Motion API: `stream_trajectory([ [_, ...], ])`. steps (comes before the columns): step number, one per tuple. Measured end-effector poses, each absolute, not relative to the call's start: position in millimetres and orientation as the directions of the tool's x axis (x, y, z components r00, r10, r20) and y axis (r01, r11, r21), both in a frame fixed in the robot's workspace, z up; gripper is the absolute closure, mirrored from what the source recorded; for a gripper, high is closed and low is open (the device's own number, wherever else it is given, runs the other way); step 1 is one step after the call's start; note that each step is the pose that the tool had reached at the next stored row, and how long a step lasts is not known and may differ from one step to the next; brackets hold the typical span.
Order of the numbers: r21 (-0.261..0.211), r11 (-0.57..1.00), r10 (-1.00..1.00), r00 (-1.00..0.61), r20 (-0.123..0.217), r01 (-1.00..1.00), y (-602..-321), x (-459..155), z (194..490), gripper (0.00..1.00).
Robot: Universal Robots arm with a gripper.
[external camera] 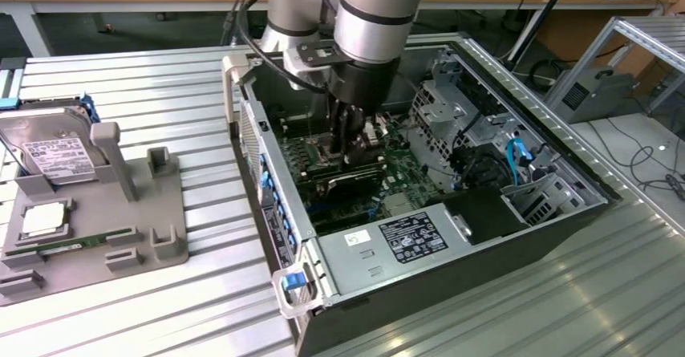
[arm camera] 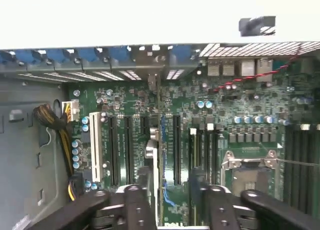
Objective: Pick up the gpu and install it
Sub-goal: 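Insert the gpu into the slot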
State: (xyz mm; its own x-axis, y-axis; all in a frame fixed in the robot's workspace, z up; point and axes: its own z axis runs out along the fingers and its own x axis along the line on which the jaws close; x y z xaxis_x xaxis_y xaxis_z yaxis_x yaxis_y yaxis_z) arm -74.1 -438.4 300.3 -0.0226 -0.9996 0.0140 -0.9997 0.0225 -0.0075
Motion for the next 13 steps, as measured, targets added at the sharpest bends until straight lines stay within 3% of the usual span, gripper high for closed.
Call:
stream_trajectory([
  [1, -0.008, 0.021, -1.0, -0.022, 0.014, -1.0, -438, -77, 303, 0.6],
  [2, -0.008, 0.02, -1.0, -0.02, 0.014, -1.0, -439, -80, 303, 0.73],
  [4, -0.008, 0.018, -1.0, -0.018, 0.013, -1.0, -441, -81, 303, 0.78],
  [5, -0.003, 0.016, -1.0, -0.016, 0.013, -1.0, -446, -77, 303, 0.89],
  [13, 0.002, 0.015, -1.0, -0.015, 0.014, -1.0, -450, -71, 303, 0.89],
])
